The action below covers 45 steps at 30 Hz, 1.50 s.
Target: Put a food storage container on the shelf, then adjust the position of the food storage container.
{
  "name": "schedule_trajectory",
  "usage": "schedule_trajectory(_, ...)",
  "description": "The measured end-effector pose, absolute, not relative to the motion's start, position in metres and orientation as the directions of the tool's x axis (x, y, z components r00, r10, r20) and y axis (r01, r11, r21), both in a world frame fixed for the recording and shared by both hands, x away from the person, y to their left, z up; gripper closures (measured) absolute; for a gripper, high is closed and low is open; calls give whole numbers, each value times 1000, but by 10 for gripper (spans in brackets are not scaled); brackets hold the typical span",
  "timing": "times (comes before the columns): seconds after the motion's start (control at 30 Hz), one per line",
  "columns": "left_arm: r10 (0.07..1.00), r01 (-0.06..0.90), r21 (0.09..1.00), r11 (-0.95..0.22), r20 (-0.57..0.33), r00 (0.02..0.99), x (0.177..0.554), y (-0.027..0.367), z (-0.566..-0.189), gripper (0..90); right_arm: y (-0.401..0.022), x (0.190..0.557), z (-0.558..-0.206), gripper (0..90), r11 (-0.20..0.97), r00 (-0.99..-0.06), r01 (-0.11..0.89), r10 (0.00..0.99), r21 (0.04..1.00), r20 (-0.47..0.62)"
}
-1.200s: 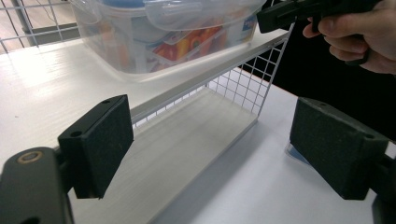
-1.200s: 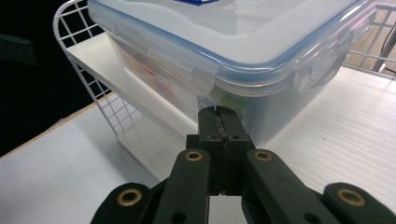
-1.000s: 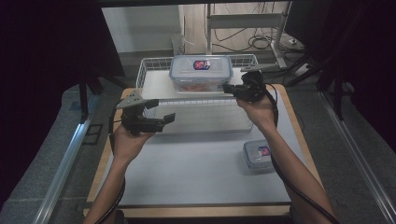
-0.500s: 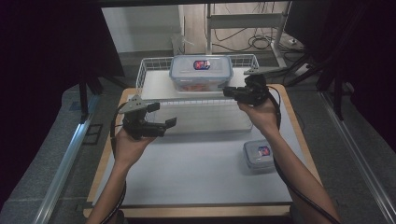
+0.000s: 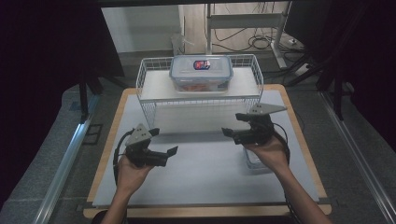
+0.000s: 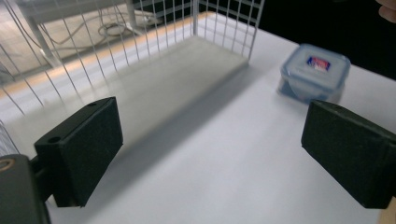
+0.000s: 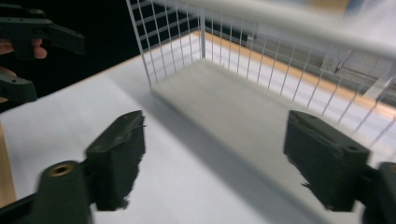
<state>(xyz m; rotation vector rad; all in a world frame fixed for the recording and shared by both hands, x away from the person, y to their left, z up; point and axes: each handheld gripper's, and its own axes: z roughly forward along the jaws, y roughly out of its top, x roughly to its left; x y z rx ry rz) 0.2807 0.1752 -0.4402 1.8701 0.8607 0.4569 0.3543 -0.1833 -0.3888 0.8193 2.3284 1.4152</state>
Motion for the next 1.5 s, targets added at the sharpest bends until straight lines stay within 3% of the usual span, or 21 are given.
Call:
schedule_trajectory(0.23, 764, 374, 889, -265, -43, 644, 259, 179, -467, 37, -199, 331, -424, 91, 333, -787, 351, 611, 875, 83)
schedule_trajectory(0.57, 786, 427, 856, -291, -41, 617, 252, 184, -503, 34, -212, 314, -466, 68, 399, -766, 386, 641, 832, 48)
schedule_trajectory(1.1, 798, 424, 860, -284, -34, 602, 254, 190, -508, 36, -215, 317, -472, 7, 437, -768, 413, 638, 799, 47)
schedule_trajectory(1.2, 796, 422, 859, -290, -29, 605, 253, 189, -508, 37, -222, 318, -470, 94, 448, -756, 420, 654, 789, 32)
schedule_trajectory(1.5, 789, 417, 855, -309, -15, 614, 253, 186, -509, 37, -249, 324, -464, 599, 418, -663, 454, 748, 787, -15)
